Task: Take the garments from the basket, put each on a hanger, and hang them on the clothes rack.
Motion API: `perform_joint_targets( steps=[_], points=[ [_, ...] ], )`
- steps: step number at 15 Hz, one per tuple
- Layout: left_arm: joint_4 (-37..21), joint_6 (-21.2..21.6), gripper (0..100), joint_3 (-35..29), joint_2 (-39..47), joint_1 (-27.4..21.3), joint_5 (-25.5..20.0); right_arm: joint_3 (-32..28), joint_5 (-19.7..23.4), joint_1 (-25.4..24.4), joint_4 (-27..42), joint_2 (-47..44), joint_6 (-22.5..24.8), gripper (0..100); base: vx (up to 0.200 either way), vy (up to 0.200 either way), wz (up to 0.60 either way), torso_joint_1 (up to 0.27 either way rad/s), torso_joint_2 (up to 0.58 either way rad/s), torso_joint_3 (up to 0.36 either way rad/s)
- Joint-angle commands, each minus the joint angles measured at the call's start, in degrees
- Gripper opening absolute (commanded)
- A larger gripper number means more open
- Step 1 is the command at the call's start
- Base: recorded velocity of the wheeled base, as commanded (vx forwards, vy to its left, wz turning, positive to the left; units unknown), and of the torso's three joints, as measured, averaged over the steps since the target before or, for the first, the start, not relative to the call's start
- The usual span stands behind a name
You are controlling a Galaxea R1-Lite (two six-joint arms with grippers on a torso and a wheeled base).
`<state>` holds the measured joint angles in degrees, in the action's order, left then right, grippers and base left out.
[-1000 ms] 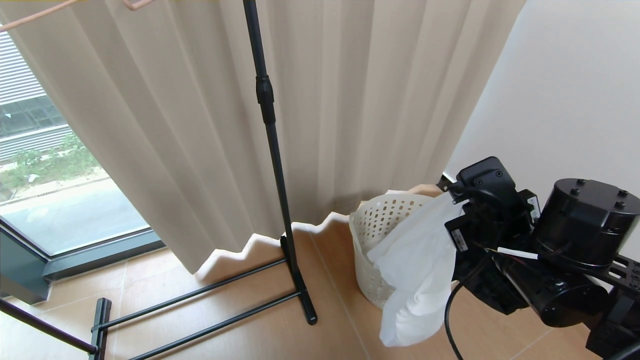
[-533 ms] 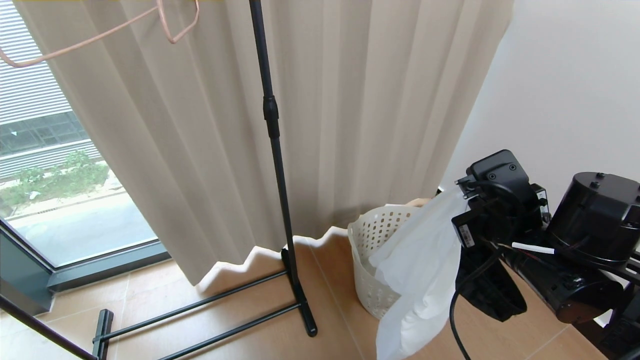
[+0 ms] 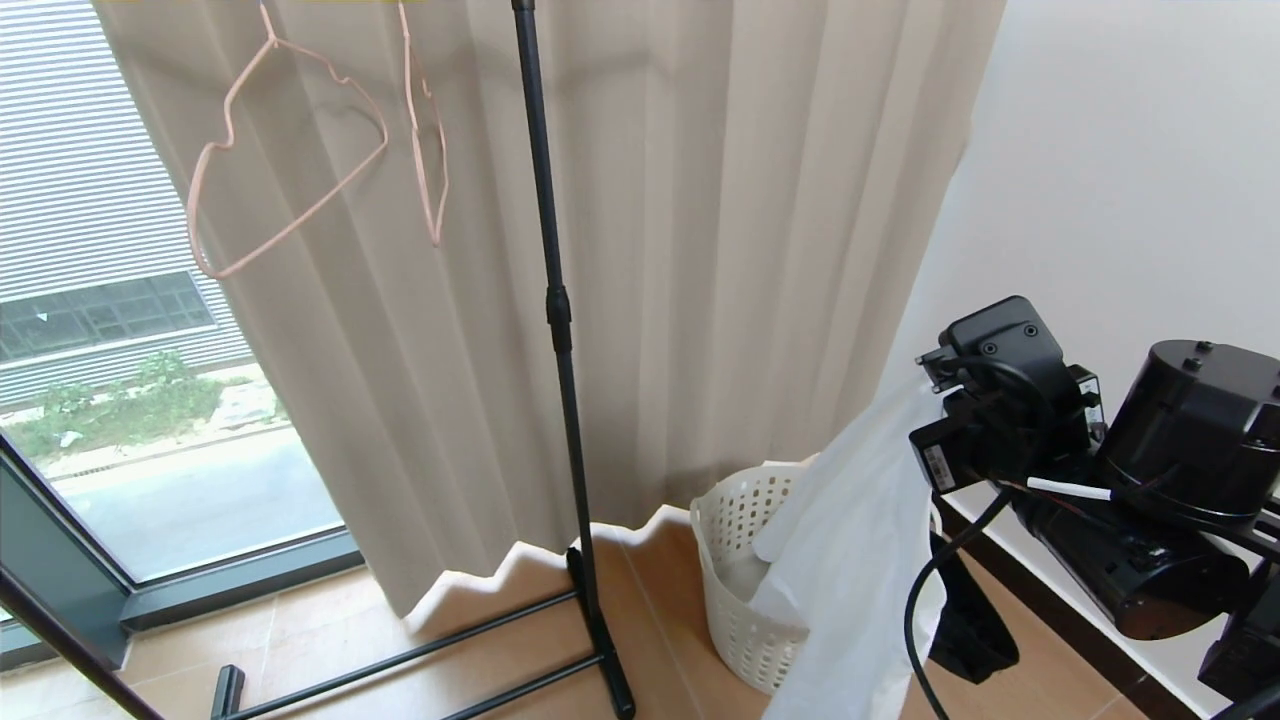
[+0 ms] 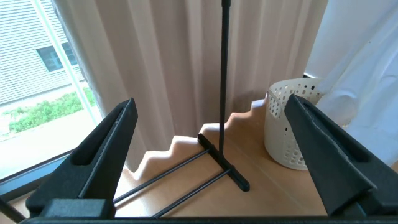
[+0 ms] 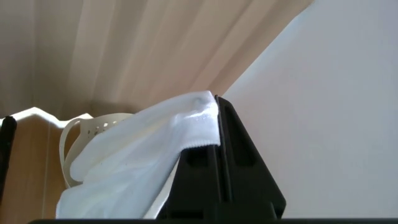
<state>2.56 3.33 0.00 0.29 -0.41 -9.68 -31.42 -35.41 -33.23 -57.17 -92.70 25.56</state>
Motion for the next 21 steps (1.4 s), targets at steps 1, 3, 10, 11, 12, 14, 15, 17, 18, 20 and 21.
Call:
perform_joint_targets(
  steps=[1, 3, 10, 11, 12, 14, 15, 17, 18, 20, 21],
  points=[
    [-0.01, 0.01, 100, 0.00, 0.06, -0.02, 0.01, 0.04, -0.01, 0.01, -0.04, -0.12, 0.01, 0, 0.000, 0.000, 0.00, 0.105, -0.46, -0.300],
    [-0.01, 0.01, 100, 0.00, 0.06, -0.02, 0.01, 0.13, -0.01, 0.01, -0.04, -0.29, 0.01, 0, 0.000, 0.000, 0.00, 0.115, -0.46, -0.334],
    [0.08, 0.10, 100, 0.00, 0.06, -0.02, 0.01, 0.21, -0.01, 0.01, -0.04, -0.38, 0.01, 0, 0.000, 0.000, 0.00, 0.149, -0.49, -0.331],
    [0.08, 0.10, 100, 0.00, -0.03, -0.02, 0.01, 0.13, -0.01, 0.01, -0.04, -0.38, 0.01, 0, 0.000, 0.000, 0.00, 0.178, -0.50, -0.320],
    [0.08, 0.10, 100, 0.00, -0.03, -0.02, 0.01, 0.21, -0.01, 0.01, -0.04, -0.29, 0.01, 0, 0.000, 0.000, 0.00, 0.188, -0.48, -0.325],
    [0.08, 0.01, 100, 0.00, 0.06, -0.02, 0.01, 0.21, -0.01, 0.01, -0.04, -0.38, 0.01, 0, 0.000, 0.000, 0.00, 0.200, -0.52, -0.320],
    [0.08, 0.10, 100, 0.00, 0.06, -0.02, 0.01, 0.21, -0.01, 0.01, -0.13, -0.38, 0.01, 0, 0.000, 0.000, 0.00, 0.212, -0.53, -0.339],
    [0.08, 0.10, 100, 0.00, -0.03, -0.02, 0.01, 0.30, -0.01, 0.01, -0.13, -0.38, 0.01, 0, 0.000, 0.000, 0.00, 0.220, -0.55, -0.332],
    [0.08, 0.01, 100, 0.00, 0.06, -0.02, 0.01, 0.30, -0.01, 0.01, -0.13, -0.38, 0.01, 0, 0.000, 0.000, 0.00, 0.237, -0.56, -0.325],
    [0.08, 0.01, 100, 0.00, 0.06, -0.02, 0.01, 0.39, -0.01, 0.01, -0.13, -0.29, 0.01, 0, 0.000, 0.000, 0.00, 0.244, -0.58, -0.347],
    [0.08, 0.01, 100, 0.00, 0.06, -0.02, 0.01, 0.39, -0.01, 0.01, -0.04, -0.29, 0.01, 0, 0.000, 0.000, 0.00, 0.281, -0.59, -0.339]
  ],
)
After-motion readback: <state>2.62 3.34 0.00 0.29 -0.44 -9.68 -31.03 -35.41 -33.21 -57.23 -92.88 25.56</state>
